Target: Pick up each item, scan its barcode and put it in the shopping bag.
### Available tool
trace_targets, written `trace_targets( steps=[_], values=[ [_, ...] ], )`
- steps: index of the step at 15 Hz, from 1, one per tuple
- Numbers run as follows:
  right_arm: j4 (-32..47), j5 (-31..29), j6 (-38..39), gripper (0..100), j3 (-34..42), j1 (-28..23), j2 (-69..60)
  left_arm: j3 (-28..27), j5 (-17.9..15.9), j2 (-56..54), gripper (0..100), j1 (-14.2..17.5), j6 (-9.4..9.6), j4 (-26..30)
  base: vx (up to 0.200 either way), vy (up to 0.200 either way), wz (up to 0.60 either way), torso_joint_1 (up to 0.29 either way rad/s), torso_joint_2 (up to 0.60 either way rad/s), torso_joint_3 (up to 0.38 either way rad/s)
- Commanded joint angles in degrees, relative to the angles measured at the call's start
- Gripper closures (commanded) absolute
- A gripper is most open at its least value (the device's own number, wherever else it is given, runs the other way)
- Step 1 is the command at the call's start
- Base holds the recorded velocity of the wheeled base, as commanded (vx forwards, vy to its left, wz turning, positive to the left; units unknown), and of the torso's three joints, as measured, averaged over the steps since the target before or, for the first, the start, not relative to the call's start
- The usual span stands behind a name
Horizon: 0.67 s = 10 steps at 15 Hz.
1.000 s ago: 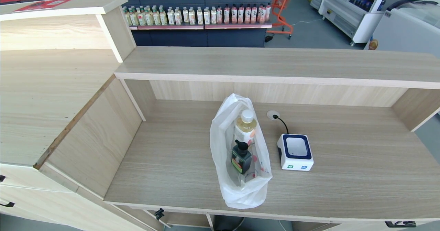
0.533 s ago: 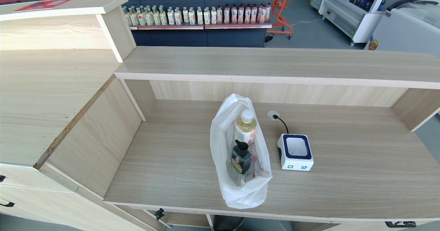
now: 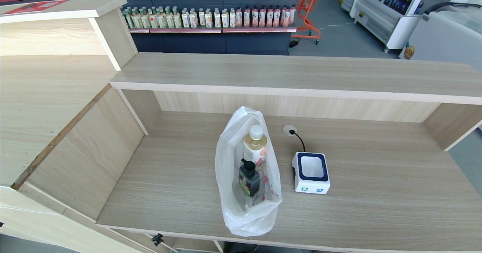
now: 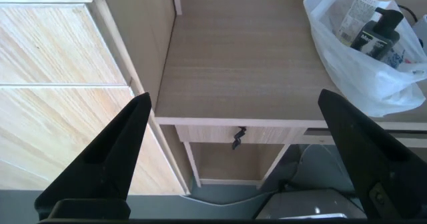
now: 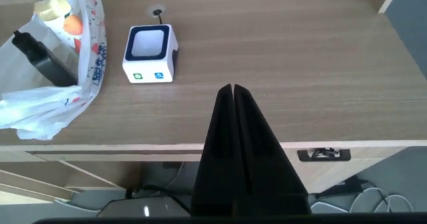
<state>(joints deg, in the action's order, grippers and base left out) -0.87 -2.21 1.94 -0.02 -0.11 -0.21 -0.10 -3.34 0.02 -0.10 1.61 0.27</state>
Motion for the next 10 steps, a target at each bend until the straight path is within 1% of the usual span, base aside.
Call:
trace_targets(
  steps=[1, 5, 10],
  values=[
    [-0.01, 0.01, 0.0, 100, 0.02, 0.02, 0.21, 0.01, 0.0, -0.02, 0, 0.01, 0.06, 0.0, 0.0, -0.2, 0.0, -0.002, 0.0, 0.002],
    [-0.01, 0.01, 0.0, 100, 0.02, 0.02, 0.21, 0.01, 0.0, -0.02, 0, 0.01, -0.03, 0.0, 0.0, -0.2, 0.0, 0.002, 0.0, 0.002],
    [-0.01, 0.01, 0.0, 100, 0.02, 0.02, 0.21, 0.1, 0.0, -0.02, 0, 0.01, -0.12, 0.0, 0.0, 0.0, 0.0, 0.0, 0.0, 0.0]
  ],
)
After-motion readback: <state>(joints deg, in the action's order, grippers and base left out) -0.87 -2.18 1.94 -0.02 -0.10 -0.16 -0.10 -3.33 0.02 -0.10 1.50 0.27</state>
